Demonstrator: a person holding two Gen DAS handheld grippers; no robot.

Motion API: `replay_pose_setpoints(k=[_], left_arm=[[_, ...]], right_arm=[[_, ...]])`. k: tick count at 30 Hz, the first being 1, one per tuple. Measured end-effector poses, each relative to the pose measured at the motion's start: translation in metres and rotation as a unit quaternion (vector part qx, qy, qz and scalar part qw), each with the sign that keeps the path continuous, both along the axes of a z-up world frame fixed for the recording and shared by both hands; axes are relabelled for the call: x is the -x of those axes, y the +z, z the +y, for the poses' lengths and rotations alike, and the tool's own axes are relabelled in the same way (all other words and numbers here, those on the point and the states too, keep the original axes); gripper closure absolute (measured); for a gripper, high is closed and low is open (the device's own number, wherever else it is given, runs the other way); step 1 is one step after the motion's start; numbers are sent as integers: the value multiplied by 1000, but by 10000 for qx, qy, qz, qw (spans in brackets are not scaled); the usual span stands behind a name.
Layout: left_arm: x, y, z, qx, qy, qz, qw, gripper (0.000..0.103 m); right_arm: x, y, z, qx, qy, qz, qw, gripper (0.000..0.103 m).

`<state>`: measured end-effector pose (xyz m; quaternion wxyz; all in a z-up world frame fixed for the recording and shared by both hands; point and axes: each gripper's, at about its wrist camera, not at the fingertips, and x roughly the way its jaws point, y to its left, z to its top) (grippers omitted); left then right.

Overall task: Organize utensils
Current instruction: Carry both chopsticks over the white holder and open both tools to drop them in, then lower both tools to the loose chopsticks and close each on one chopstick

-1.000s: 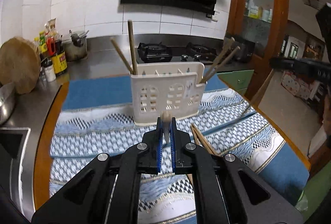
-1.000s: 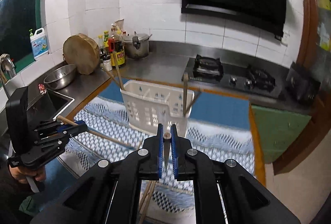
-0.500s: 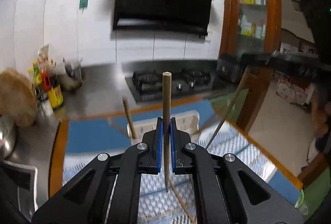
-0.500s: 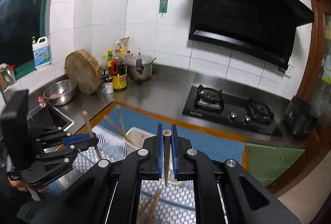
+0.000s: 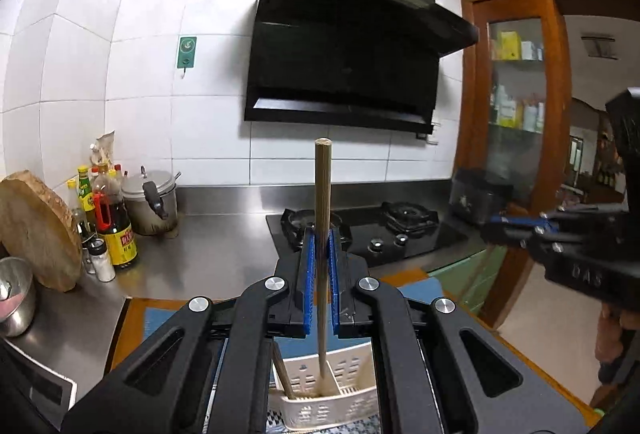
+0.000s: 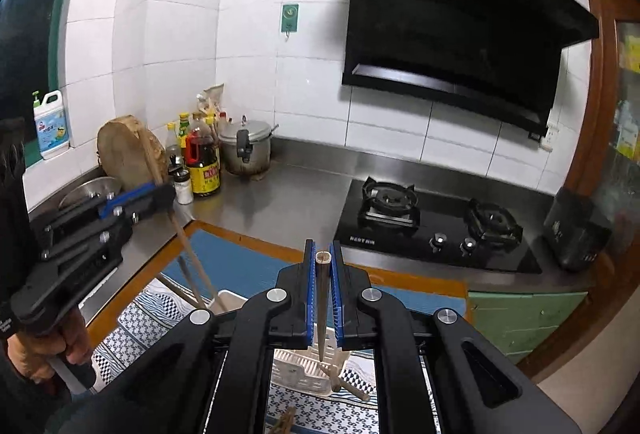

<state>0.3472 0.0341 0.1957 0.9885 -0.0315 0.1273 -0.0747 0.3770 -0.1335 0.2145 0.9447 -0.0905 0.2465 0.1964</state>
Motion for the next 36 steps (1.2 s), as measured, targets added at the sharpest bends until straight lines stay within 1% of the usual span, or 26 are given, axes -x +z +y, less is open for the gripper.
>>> replay_pose_setpoints(k=[2, 6, 8, 12, 14, 15, 16, 18, 20, 21, 25, 26, 27, 28, 29, 32, 35, 36], left_arm=[[-7, -6, 1, -13, 38, 56, 10000, 98], [-21, -28, 4, -32, 106, 295, 9995, 98], [-26, -37, 6, -50, 60, 434, 9990, 97], [-29, -52, 7, -83, 37, 595, 9982, 96], [-29, -55, 8, -95, 38, 631, 9980, 96], [-29, -55, 8, -114, 85, 628, 9979, 96], [-27, -54, 8, -107, 57, 631, 9979, 95], [-24, -50, 9, -115, 65, 615, 9980, 95], [-18, -46, 9, -104, 64, 587, 9982, 94], [-12, -43, 10, -111, 68, 565, 9983, 94], [13, -34, 12, -119, 59, 484, 9987, 91], [24, -34, 14, -84, 55, 506, 9987, 87], [32, -35, 15, -55, 58, 525, 9986, 80], [40, -37, 16, -31, 68, 545, 9985, 77], [49, -40, 18, -23, 69, 576, 9983, 75], [78, -55, 21, -5, 31, 703, 9975, 74], [105, -77, 24, 74, 38, 910, 9958, 72], [114, -88, 25, 122, 31, 1016, 9947, 71]], right_arm=[[-5, -9, 0, 14, -3, 87, 10000, 96], [-12, -27, 2, 59, -4, 243, 9997, 96], [-14, -36, 3, 76, 0, 311, 9995, 96], [-17, -46, 4, 77, 8, 419, 9991, 96], [-16, -49, 4, 84, -8, 425, 9991, 96], [-15, -49, 4, 83, -9, 416, 9991, 95], [-14, -48, 4, 82, -2, 408, 9991, 90], [-10, -45, 3, 80, -25, 353, 9993, 85], [-5, -42, 1, 80, -33, 326, 9994, 82], [1, -41, -2, 75, -55, 295, 9995, 77], [27, -39, -13, 26, -52, 256, 9997, 76], [34, -40, -15, 24, -33, 266, 9996, 75], [44, -43, -17, 60, -15, 274, 9996, 71], [53, -47, -19, 101, -20, 276, 9996, 68], [62, -52, -21, 133, -8, 294, 9995, 68], [94, -78, -27, 260, 70, 462, 9986, 68], [119, -106, -31, 297, 122, 655, 9973, 68], [128, -120, -34, 326, 121, 766, 9965, 68]])
